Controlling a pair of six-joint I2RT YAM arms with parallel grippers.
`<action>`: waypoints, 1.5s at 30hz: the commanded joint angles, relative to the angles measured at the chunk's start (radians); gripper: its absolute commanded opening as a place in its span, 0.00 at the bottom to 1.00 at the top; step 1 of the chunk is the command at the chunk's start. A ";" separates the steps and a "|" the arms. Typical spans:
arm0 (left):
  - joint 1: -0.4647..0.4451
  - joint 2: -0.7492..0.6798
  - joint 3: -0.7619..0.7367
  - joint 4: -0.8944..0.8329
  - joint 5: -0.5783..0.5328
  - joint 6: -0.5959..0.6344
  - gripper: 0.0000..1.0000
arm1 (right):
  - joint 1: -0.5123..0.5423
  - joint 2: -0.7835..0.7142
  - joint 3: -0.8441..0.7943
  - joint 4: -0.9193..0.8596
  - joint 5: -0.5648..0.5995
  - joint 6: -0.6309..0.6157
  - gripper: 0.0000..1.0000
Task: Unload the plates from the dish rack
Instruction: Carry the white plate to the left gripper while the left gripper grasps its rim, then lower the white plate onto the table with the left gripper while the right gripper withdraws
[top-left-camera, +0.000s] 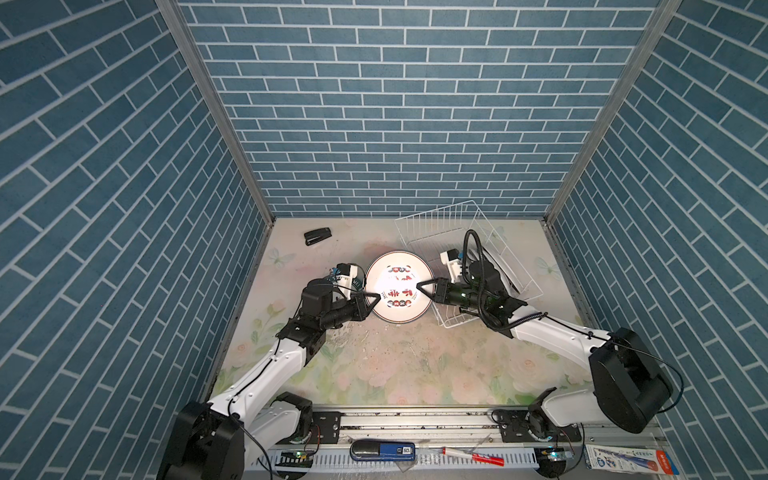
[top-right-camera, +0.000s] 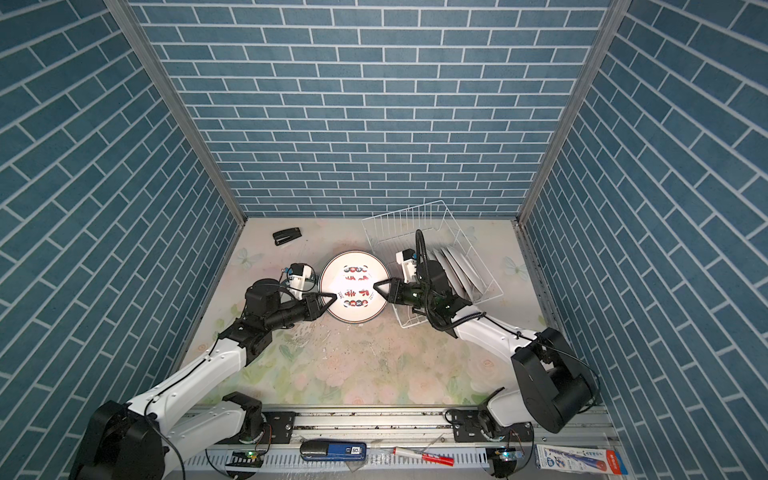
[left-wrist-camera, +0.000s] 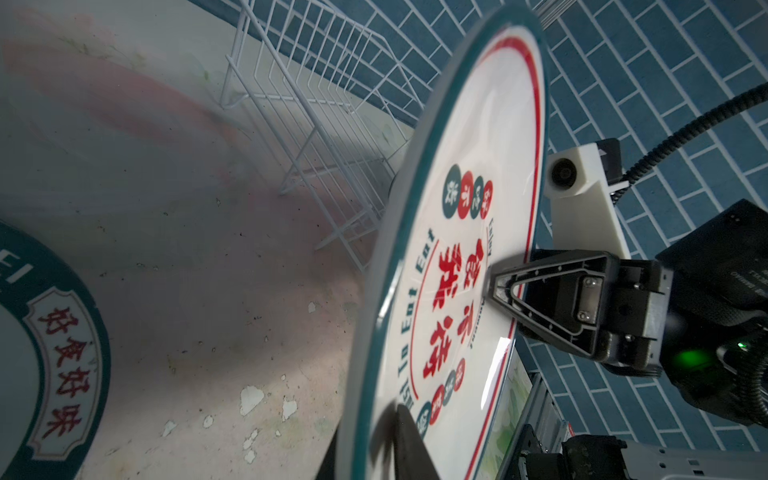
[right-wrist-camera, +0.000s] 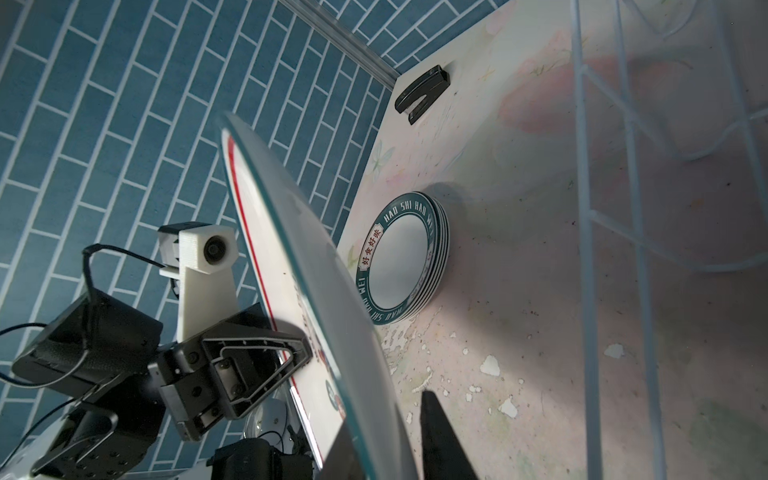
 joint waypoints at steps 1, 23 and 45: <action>-0.017 -0.032 0.022 -0.061 -0.041 0.070 0.00 | 0.018 -0.021 -0.006 0.047 -0.026 -0.006 0.35; 0.003 -0.254 0.135 -0.693 -0.261 0.013 0.00 | 0.017 -0.428 0.061 -0.685 0.442 -0.345 0.52; -0.032 -0.203 -0.069 -0.576 -0.146 -0.064 0.00 | 0.007 -0.507 0.127 -0.926 0.711 -0.432 0.59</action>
